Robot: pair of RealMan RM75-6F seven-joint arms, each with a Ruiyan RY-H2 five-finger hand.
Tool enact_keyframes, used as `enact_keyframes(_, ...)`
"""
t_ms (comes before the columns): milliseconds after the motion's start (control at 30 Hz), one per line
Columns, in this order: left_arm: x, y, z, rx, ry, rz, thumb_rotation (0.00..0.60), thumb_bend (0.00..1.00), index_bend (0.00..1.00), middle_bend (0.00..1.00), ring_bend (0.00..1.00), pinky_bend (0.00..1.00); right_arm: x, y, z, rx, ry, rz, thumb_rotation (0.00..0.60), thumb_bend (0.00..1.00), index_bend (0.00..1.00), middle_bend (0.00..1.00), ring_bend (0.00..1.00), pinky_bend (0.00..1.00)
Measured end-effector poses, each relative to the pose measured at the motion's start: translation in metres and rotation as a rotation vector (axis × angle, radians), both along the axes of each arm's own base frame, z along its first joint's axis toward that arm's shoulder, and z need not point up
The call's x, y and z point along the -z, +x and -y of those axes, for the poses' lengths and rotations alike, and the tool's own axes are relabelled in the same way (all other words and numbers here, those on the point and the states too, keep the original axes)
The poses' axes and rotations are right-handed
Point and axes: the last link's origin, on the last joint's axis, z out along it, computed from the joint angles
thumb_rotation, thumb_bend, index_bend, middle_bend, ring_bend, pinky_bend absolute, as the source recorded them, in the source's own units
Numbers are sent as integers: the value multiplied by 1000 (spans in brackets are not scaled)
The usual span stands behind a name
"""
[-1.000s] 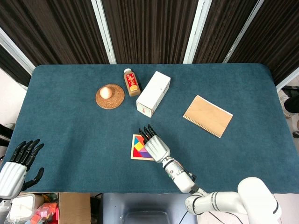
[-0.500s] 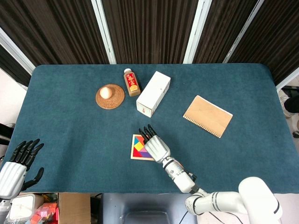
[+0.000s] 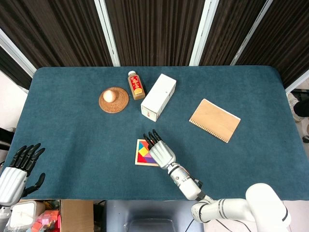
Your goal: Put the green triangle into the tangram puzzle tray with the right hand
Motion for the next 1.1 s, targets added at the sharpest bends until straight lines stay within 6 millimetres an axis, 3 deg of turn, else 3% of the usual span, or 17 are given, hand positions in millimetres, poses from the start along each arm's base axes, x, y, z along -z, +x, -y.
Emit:
enact_keyframes(933, 0, 0, 0, -3, 1, 2, 600, 466, 0, 2, 16, 55, -7, 1, -5, -8, 18, 19, 600, 499, 385, 98, 0, 0)
enact_keyframes(1100, -2, 0, 0, -3, 4, 5, 600, 467, 0, 3, 17, 54, -20, -2, -9, 2, 24, 59, 600, 481, 293, 57, 0, 0)
